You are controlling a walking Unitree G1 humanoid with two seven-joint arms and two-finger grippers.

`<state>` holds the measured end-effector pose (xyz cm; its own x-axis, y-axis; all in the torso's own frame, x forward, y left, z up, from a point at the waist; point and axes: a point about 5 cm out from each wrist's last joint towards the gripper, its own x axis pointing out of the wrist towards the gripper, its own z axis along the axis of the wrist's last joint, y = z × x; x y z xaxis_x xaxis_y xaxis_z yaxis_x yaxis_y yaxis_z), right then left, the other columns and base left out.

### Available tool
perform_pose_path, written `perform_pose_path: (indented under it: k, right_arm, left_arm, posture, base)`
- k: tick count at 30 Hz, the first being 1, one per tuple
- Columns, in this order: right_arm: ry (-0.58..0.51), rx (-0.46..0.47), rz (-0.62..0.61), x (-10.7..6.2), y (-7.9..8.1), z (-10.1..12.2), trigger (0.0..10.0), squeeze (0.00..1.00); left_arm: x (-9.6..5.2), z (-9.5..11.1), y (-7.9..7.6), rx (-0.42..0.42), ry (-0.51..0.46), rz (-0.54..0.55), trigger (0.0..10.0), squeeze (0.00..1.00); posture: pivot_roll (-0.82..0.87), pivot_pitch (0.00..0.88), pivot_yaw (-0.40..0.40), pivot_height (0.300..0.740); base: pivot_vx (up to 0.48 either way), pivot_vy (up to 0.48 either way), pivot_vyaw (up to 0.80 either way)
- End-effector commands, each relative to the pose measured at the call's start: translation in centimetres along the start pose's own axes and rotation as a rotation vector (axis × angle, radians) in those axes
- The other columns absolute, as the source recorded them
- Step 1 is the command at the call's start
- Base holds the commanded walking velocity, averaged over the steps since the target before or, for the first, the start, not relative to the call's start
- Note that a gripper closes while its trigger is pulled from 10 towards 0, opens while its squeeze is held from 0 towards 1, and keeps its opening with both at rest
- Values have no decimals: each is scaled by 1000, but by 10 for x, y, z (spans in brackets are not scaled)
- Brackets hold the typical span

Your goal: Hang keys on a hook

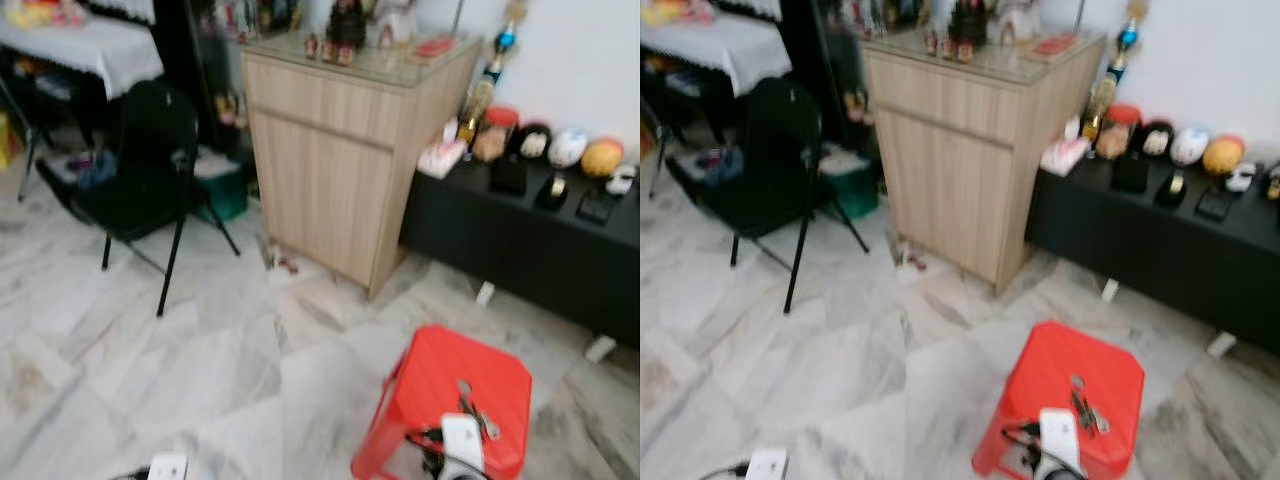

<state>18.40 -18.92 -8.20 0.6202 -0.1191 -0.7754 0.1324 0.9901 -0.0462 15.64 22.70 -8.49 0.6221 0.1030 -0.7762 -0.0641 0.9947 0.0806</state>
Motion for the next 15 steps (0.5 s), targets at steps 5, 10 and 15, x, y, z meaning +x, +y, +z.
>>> perform_pose_path:
  k: [5,10,15]
  right_arm:
    - [20,7,-6,0,0,-3,10000,0]
    - [0,10,8,0,4,0,10000,0]
    - [-4,5,10,0,5,2,10000,0]
  left_arm:
    - [-2,-8,-1,12,32,-1,10000,0]
    - [-2,-7,0,6,29,4,10000,0]
    - [-2,-7,0,1,25,7,10000,0]
  posture:
    - [182,12,-38,740]
    - [183,15,-40,740]
    - [184,18,-41,740]
  base:
    - [0,0,-788]
    - [0,0,-629]
    - [0,0,0]
